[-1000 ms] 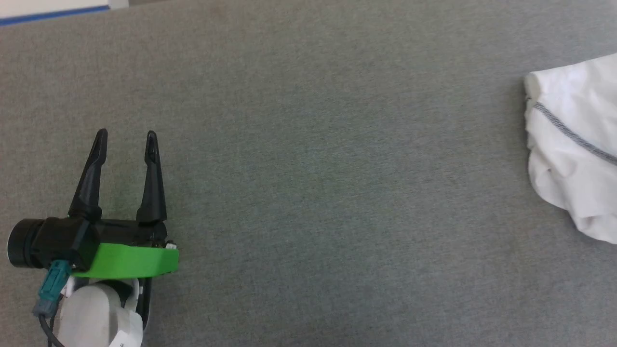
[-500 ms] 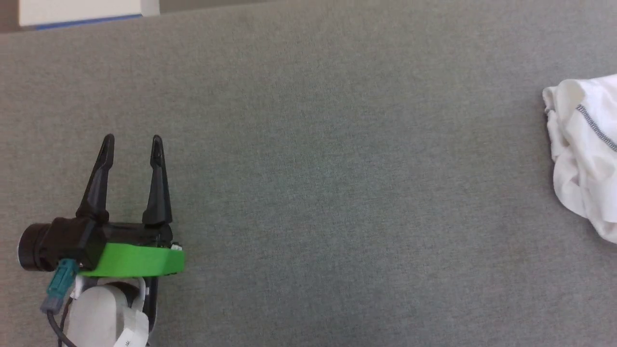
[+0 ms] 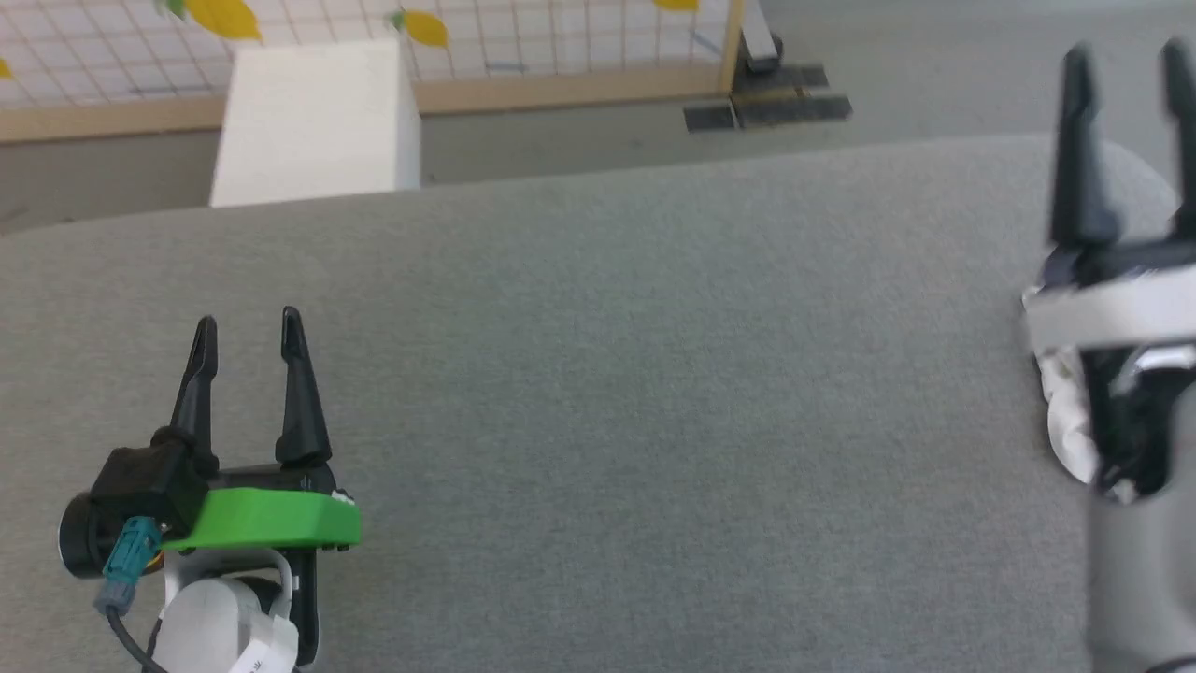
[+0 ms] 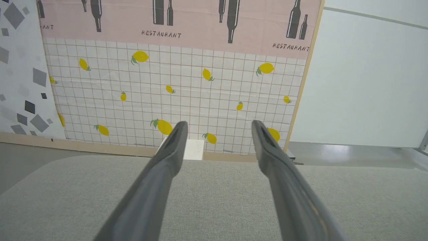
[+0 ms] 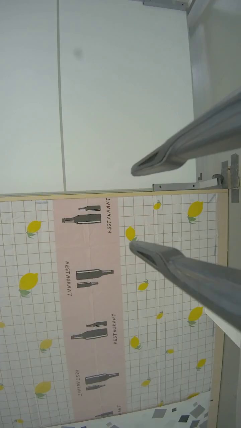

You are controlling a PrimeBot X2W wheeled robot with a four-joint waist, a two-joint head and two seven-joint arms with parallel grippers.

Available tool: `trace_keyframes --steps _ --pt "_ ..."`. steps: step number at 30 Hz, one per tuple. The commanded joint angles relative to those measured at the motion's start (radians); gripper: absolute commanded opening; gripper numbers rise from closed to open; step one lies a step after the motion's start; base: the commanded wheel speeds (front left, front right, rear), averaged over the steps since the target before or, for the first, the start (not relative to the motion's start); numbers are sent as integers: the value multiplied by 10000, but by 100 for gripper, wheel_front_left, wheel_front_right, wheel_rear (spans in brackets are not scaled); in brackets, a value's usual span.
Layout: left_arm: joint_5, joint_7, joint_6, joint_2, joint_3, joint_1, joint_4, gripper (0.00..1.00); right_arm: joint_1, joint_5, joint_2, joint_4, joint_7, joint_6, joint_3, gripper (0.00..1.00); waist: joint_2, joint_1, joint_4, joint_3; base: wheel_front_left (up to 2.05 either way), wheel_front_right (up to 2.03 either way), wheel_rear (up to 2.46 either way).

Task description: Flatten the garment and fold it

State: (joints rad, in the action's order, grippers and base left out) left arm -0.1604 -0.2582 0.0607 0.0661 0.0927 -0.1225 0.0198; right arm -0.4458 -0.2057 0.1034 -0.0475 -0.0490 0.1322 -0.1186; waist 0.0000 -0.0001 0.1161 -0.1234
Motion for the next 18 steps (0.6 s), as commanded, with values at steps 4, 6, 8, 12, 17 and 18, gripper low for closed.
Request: trace_keyframes --steps 4,6,8,12,17,18 --pt "-201 -36 -222 -68 14 12 -335 100 1168 173 -483 -3 -767 -15 254 100 0 1 -682 846 0 0 0" --pt "-223 -36 -279 -84 -32 21 -474 100 1629 -78 -520 278 -1086 -15 282 100 0 1 -774 922 0 0 0" --pt "-217 -36 -341 -97 -105 39 -665 100 2046 -432 -525 675 -1416 -15 354 100 0 1 -890 992 0 0 0" --pt "-115 -36 -435 -109 -229 47 -1049 100 2696 -291 -529 1305 -1862 -15 547 100 0 1 -1068 1077 0 0 0" --pt "14 -36 -562 -121 -435 59 -1538 100 3353 259 -530 1717 -2053 -15 847 100 0 1 -1251 1130 0 0 0" --pt "35 -36 -574 -123 -474 67 -1648 100 3446 292 -530 1776 -2067 -15 876 100 0 1 -1264 1142 0 0 0"
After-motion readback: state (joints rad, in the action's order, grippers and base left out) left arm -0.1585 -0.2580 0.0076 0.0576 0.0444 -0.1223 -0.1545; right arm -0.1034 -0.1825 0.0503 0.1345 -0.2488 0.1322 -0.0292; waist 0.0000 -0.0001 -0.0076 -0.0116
